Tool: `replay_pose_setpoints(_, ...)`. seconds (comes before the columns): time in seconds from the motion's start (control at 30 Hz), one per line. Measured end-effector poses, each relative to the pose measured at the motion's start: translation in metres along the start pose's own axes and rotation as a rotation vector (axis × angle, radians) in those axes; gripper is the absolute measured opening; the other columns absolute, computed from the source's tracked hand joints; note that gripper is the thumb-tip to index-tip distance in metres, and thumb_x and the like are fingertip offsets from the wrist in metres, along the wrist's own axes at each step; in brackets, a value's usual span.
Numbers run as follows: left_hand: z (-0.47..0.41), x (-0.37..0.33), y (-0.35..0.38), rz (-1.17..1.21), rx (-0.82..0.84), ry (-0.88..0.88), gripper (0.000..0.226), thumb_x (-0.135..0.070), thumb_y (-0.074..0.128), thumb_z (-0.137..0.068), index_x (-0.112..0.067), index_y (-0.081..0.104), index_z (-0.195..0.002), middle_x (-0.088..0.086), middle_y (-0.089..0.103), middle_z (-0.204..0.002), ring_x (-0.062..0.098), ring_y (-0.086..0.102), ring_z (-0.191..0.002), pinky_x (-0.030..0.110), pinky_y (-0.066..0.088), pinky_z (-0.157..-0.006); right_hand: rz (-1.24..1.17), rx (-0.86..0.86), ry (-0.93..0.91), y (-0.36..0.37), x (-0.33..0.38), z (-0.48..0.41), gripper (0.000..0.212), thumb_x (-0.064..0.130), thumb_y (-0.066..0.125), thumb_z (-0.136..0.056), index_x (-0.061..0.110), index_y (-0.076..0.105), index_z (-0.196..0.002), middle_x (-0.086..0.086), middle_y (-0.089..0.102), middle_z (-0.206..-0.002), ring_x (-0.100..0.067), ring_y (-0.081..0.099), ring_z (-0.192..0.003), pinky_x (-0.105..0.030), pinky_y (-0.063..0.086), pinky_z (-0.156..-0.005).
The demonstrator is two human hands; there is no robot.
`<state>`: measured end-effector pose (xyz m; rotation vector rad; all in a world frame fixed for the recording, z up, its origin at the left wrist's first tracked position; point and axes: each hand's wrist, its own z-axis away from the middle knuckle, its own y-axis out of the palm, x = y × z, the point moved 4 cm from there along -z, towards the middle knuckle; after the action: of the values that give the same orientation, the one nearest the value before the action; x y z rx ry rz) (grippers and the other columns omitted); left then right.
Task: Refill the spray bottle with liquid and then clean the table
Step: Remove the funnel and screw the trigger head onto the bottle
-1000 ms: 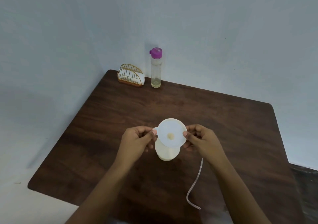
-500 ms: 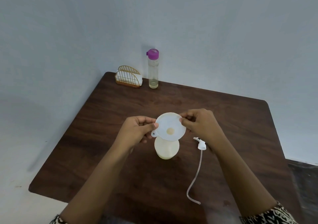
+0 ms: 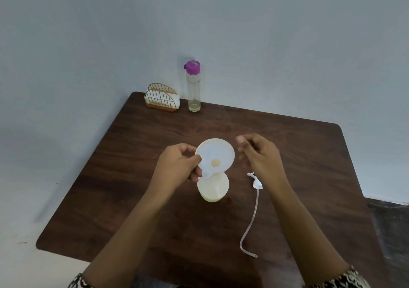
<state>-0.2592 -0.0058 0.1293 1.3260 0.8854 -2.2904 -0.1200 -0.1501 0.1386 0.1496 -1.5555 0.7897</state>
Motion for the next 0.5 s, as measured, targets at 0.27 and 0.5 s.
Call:
replay_pose_setpoints(0.27,0.007,0.004,0.014,-0.026,0.008,-0.006,0.030,-0.008,0.052,-0.080,-0.022,0.058,-0.105,0.003,0.071,-0.060,0.015,0.063,-0.047,0.025,0.048,-0.055,-0.243,0.093,0.252,0.027,-0.019,0.073,0.012,0.028,0.065,-0.087,0.019,0.059,-0.092,-0.003,0.067,-0.074,-0.013,0.061,-0.051,-0.027,0.046,-0.044)
replay_pose_setpoints(0.5,0.017,0.008,0.023,0.029,-0.014,0.017,0.040,-0.007,0.054,-0.080,-0.018,0.055,-0.118,0.004,0.071,-0.060,0.015,0.066,-0.051,0.030,0.055,-0.058,-0.496,0.193,0.482,0.043,-0.016,0.081,0.027,0.030,0.062,-0.088,0.004,0.065,-0.083,-0.003,0.067,-0.067,-0.015,0.056,-0.046,-0.024,0.040,-0.042)
